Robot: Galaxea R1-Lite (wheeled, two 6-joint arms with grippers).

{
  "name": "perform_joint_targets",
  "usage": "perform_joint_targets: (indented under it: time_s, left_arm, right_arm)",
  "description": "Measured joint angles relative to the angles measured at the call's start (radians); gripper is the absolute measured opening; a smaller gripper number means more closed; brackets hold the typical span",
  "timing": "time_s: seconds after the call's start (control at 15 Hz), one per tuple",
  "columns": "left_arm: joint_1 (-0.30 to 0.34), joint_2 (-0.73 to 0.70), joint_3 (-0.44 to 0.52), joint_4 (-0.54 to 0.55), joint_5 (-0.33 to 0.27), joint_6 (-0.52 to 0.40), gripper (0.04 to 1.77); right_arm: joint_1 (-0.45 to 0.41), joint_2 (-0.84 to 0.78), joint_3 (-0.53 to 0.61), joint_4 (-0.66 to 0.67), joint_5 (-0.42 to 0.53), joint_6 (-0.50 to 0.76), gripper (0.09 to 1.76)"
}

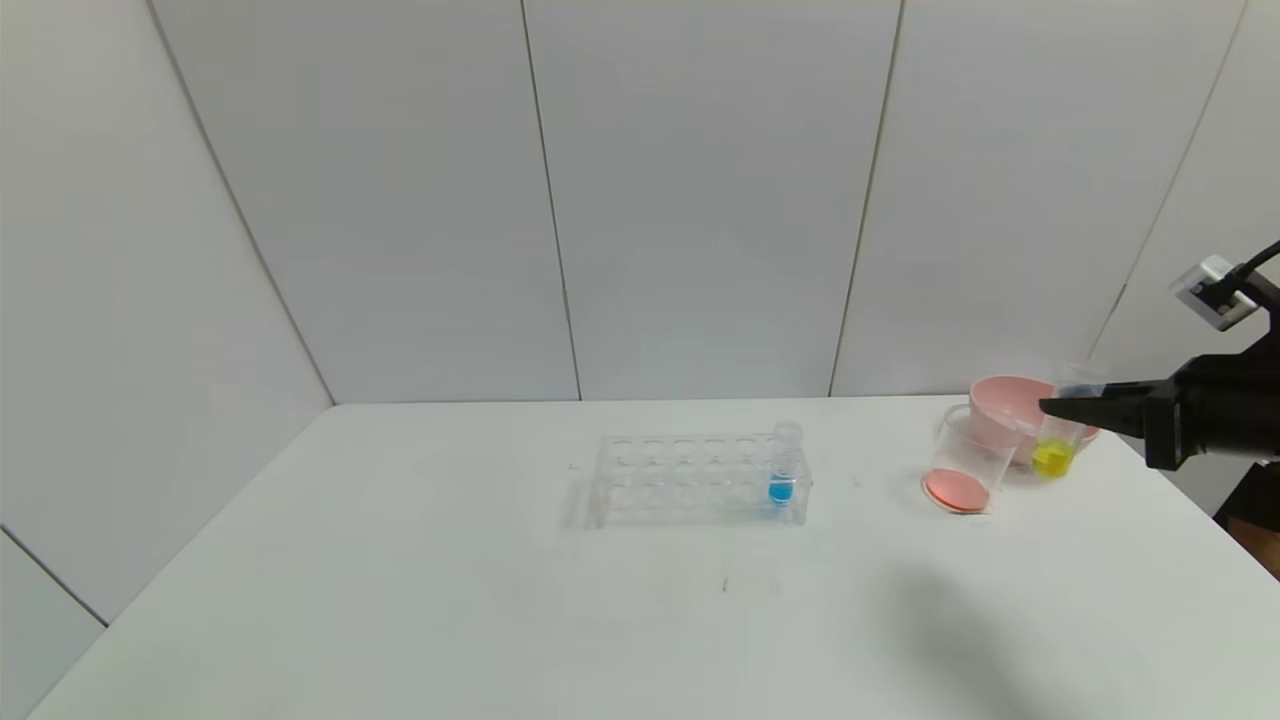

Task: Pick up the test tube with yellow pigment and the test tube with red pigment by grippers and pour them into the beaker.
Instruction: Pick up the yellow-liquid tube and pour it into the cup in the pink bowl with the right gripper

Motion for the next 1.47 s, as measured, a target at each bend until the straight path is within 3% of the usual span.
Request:
perform_joint_targets:
  time_s: [0.4, 0.67, 0.87, 1.27, 1.47]
  left_arm:
    - [0.000, 0.000, 0.000, 0.000, 0.000, 0.000, 1.72]
    - [0.000, 0.000, 0.000, 0.000, 0.000, 0.000, 1.72]
    - [0.000, 0.000, 0.000, 0.000, 0.000, 0.000, 1.72]
    - [0.000, 0.000, 0.000, 0.000, 0.000, 0.000, 1.72]
    - [0.000, 0.000, 0.000, 0.000, 0.000, 0.000, 1.72]
  right_arm:
    - [-0.123, 0.144, -0.196, 0.224, 0.034, -0.280, 0.50]
    - [-0.133, 0.230, -0.399, 0.436, 0.033, -0.327, 0.50]
    - [-0.116, 0.299, -0.553, 0.524, 0.026, -0.328, 0.50]
    - [-0.065, 0.455, -0.914, 0.779, -0.168, -0.337, 0.50]
    - [-0.026, 0.514, -0.983, 0.809, -0.256, -0.397, 0.50]
